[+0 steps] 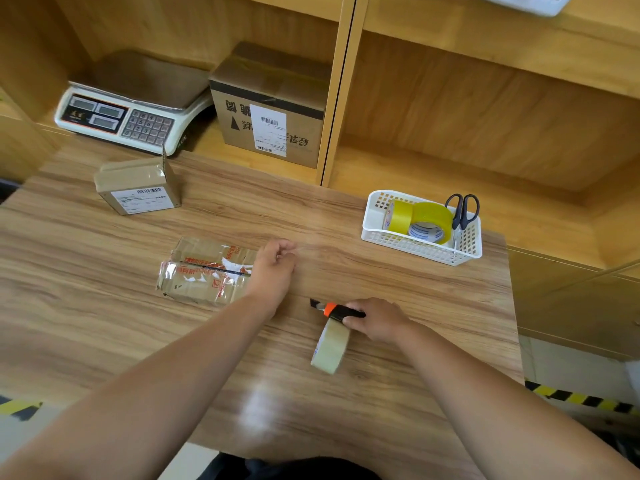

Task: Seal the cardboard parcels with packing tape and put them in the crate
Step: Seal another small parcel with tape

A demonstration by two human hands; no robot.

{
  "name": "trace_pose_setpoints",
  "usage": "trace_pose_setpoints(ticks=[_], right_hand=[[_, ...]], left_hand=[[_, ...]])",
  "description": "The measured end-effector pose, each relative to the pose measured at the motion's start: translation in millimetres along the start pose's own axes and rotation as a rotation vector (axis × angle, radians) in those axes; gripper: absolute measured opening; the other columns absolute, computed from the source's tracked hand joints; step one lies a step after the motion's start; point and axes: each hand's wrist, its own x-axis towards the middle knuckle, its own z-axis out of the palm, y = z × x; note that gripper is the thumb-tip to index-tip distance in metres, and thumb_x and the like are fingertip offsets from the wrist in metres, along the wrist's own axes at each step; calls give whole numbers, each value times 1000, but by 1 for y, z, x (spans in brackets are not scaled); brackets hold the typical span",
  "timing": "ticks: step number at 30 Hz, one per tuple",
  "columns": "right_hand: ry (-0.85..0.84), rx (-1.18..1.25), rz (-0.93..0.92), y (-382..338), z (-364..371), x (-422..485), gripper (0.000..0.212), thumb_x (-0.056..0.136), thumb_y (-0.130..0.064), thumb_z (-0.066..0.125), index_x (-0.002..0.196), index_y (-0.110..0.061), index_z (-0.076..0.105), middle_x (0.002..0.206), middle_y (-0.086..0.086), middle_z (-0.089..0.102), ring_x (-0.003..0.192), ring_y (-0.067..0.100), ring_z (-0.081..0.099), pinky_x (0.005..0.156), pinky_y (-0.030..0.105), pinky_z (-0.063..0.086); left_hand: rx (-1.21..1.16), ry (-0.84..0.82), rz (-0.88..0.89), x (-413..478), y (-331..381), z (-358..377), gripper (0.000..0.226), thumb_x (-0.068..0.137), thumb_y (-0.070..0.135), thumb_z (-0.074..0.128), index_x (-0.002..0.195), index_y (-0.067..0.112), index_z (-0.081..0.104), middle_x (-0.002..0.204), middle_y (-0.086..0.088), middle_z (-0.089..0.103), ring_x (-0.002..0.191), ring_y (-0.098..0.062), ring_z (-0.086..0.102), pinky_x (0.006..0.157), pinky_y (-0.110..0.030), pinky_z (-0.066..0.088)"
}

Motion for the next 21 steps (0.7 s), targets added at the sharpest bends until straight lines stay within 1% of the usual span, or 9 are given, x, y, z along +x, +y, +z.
trace_pose_setpoints(ticks=[2, 4, 6, 9, 11, 13, 15, 17, 21], right_hand=[[-18, 114, 32, 6, 2, 7, 32, 92, -45, 52, 119, -31, 61, 113, -6, 62, 111, 19, 55, 92, 33, 38], [-13, 209, 48, 10, 3, 11, 27, 95, -39, 51, 113, -24, 64, 105, -3, 61, 103, 20, 56, 83, 29, 39], [1, 309, 67, 13, 4, 12, 29, 99, -36, 44, 107, -16, 65, 104, 3, 59, 99, 20, 54, 82, 30, 38], [41, 363, 68, 14, 5, 13, 35, 102, -34, 37, 89, -11, 60, 102, 8, 58, 95, 19, 50, 81, 30, 36], [77, 383, 58, 16, 6, 16, 34, 102, -33, 36, 90, -12, 59, 102, 7, 57, 97, 20, 51, 81, 29, 35], [89, 418, 70, 19, 7, 19, 41, 102, -36, 36, 101, -6, 64, 109, 10, 61, 104, 25, 55, 86, 31, 37], [94, 444, 90, 20, 7, 20, 46, 101, -40, 36, 114, -7, 64, 119, 11, 61, 112, 28, 54, 91, 31, 37], [89, 464, 94, 20, 6, 20, 47, 101, -43, 35, 122, -10, 61, 129, 10, 57, 120, 29, 50, 99, 33, 36], [152, 459, 91, 20, 6, 20, 46, 101, -39, 36, 118, -5, 63, 127, 13, 59, 119, 30, 51, 96, 31, 36]], left_hand=[[5, 14, 4, -2, 1, -1, 22, 96, 17, 48, 89, 35, 58, 113, -1, 48, 87, -12, 64, 76, -27, 48], [-28, 27, -17, -2, -1, -2, 20, 97, 18, 47, 90, 32, 59, 118, -11, 50, 67, -1, 61, 62, -15, 43], [-87, 30, -64, -3, -2, -3, 19, 98, 23, 46, 91, 32, 62, 117, -18, 54, 65, -3, 60, 54, -13, 40], [-169, 47, -124, -5, -2, -3, 24, 99, 26, 41, 88, 29, 62, 99, -14, 57, 74, -13, 62, 52, -17, 38], [-216, 60, -129, -8, -2, -2, 25, 100, 22, 39, 88, 23, 61, 89, -10, 56, 75, -18, 59, 47, -14, 40], [-263, 74, -140, -12, 0, -1, 23, 100, 18, 38, 93, 15, 60, 88, -7, 55, 72, -19, 56, 42, -11, 39], [-280, 80, -148, -15, -2, 0, 23, 101, 17, 37, 103, 10, 59, 90, -4, 55, 71, -18, 54, 42, -10, 40], [-278, 87, -147, -17, -3, 0, 25, 101, 18, 36, 103, 9, 59, 89, -2, 55, 71, -17, 56, 46, -11, 43], [-319, 107, -153, -19, -6, 0, 31, 103, 21, 33, 93, 14, 61, 83, -2, 49, 69, -14, 57, 64, -20, 52]])
